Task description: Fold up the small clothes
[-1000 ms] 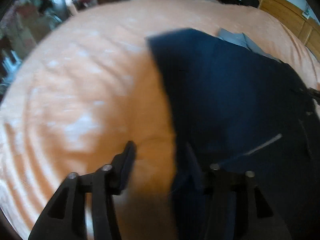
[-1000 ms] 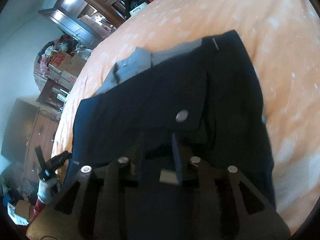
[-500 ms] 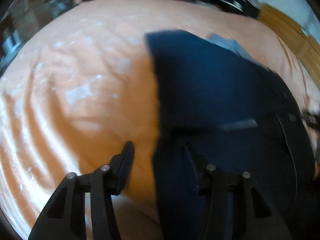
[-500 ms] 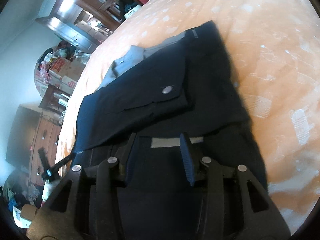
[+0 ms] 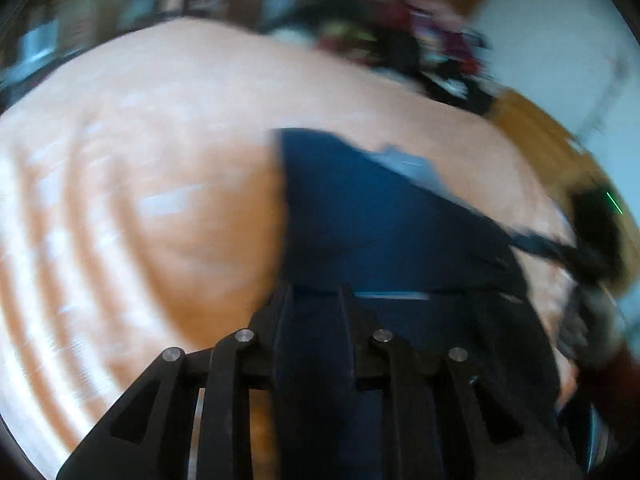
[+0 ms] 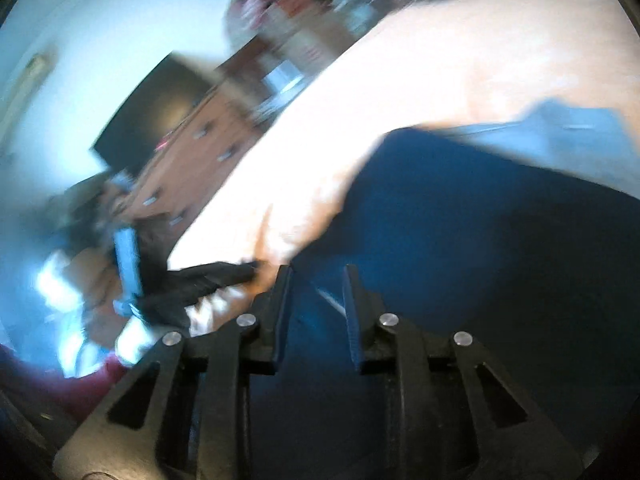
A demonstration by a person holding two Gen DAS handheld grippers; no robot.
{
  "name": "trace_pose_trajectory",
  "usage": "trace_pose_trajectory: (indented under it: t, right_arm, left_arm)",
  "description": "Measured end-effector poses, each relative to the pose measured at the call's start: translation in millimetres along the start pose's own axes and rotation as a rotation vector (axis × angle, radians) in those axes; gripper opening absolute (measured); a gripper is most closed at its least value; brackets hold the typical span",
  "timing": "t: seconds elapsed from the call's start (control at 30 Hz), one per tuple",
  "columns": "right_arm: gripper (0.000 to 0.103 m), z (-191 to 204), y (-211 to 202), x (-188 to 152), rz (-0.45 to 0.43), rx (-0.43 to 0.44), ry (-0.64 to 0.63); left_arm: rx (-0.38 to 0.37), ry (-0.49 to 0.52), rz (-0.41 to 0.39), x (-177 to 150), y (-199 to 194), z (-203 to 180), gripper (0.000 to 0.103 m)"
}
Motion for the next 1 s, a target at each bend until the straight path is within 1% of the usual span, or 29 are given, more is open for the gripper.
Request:
trace_pose_trajectory:
  t: [0.03, 0.07, 0.1, 0.13, 0.17, 0.2, 0.23, 0.27, 0.3, 0.33, 0.37, 0.4, 0.47, 0.5, 0.57, 0.6, 0.63, 0.7, 0.77, 0.8, 0.87, 0.9, 0.93, 0.97, 1.0]
  right_arm:
    - [0.025, -5.1, 20.3, 10.9, 0.04, 0.011, -0.003]
    - [0.025, -9.6, 38.2, 18.0, 0.079, 0.018, -0.001]
    - [0.025, -15.7, 59.4, 24.9, 0.128, 0.044, 0.013]
    - [0.025, -21.4, 80.8, 33.1, 0.177, 0.08, 0.025]
    - [0.025, -25.2, 102.8, 36.2, 0.243, 0.133, 0.042]
    - [0.025, -27.0, 116.3, 35.8, 0.291, 0.162, 0.05]
    - [0.025, -30.4, 138.4, 34.5, 0.369, 0.189, 0.055]
    - [0.025, -34.0, 155.0, 30.5, 0.436, 0.201, 0.059]
    - [0.024, -40.0, 172.0, 27.9, 0.505, 0.188, 0.058]
    - [0.011, -49.8, 186.2, 26.3, 0.563, 0.141, 0.05]
    - [0.0, -57.4, 194.0, 28.2, 0.591, 0.124, 0.051]
    - [0.0, -66.1, 199.2, 37.9, 0.595, 0.133, 0.061]
    - [0.0, -76.5, 199.9, 64.4, 0.538, 0.096, 0.047]
    - [0.0, -87.9, 199.0, 86.2, 0.487, 0.081, 0.059]
    - [0.0, -107.9, 199.2, 113.1, 0.418, 0.062, 0.089]
    - [0.0, -120.0, 199.3, 124.5, 0.385, 0.037, 0.104]
    - [0.0, -132.7, 201.2, 132.3, 0.355, 0.025, 0.134]
    - [0.0, -139.1, 200.3, 139.1, 0.301, -0.001, 0.147]
    - [0.001, -129.0, 184.2, 139.8, 0.232, -0.036, 0.121]
    - [0.004, -120.4, 169.7, 137.9, 0.188, -0.042, 0.108]
    - [0.017, -99.6, 130.9, 131.4, 0.114, -0.067, 0.082]
    - [0.022, -84.5, 97.4, 120.9, 0.064, -0.086, 0.066]
    - [0.035, -73.8, 72.1, 111.1, 0.028, -0.09, 0.061]
    - [0.044, -65.2, 46.5, 102.3, -0.003, -0.098, 0.06]
    - [0.046, -51.1, 6.5, 77.4, -0.038, -0.128, 0.061]
  left_arm:
    - [-0.004, 0.006, 0.025, 1.4, 15.4, -2.0, 0.022]
    - [0.045, -0.008, 0.062, 0.8, 35.0, 5.1, 0.024]
    - [0.084, -0.041, 0.1, 6.1, 55.2, 11.4, 0.023]
    - [0.092, -0.119, 0.15, 0.1, 68.1, 27.3, 0.018]
    - [0.064, -0.214, 0.141, -5.4, 70.2, 45.2, 0.007]
    - [-0.004, -0.289, 0.131, -9.8, 67.8, 57.3, 0.008]
    - [-0.025, -0.309, 0.126, -12.2, 67.3, 59.8, 0.008]
    - [-0.028, -0.304, 0.12, -13.7, 65.5, 60.5, 0.008]
    - [-0.014, -0.286, 0.12, -14.0, 65.4, 57.6, 0.008]
    - [0.004, -0.265, 0.118, -14.7, 64.2, 55.0, 0.008]
    - [0.008, -0.26, 0.116, -16.6, 60.3, 56.6, 0.008]
    - [0.006, -0.263, 0.115, -17.0, 62.2, 55.7, 0.008]
    - [-0.011, -0.276, 0.109, -18.7, 59.8, 58.6, 0.008]
    - [-0.016, -0.278, 0.107, -19.1, 60.2, 55.0, 0.008]
    - [-0.033, -0.289, 0.105, -21.6, 59.8, 56.9, 0.008]
    - [-0.041, -0.296, 0.105, -20.3, 61.8, 58.2, 0.008]
    - [-0.048, -0.3, 0.105, -23.6, 61.9, 64.8, 0.008]
    - [-0.051, -0.302, 0.104, -25.6, 61.1, 66.9, 0.008]
    - [-0.056, -0.305, 0.105, -26.7, 60.3, 68.4, 0.008]
    - [-0.057, -0.307, 0.106, -28.3, 66.5, 65.8, 0.008]
    - [-0.059, -0.307, 0.108, -25.7, 70.6, 68.4, 0.008]
    - [-0.067, -0.311, 0.109, -22.7, 73.4, 69.0, 0.008]
    - [-0.077, -0.319, 0.111, -16.9, 77.4, 72.1, 0.007]
    - [-0.104, -0.337, 0.107, -15.0, 70.0, 78.4, 0.004]
    - [-0.125, -0.348, 0.091, -12.0, 57.9, 83.0, 0.005]
Point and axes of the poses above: each gripper's, at about its wrist camera, not at the fingertips, and y roughly the way its jaws point, z to its left, x to its top, the point moved 3 cm from there along y, roughly the way its jaws point, and after that the axes turned 10 degrees about x, right-handed, at the moved point
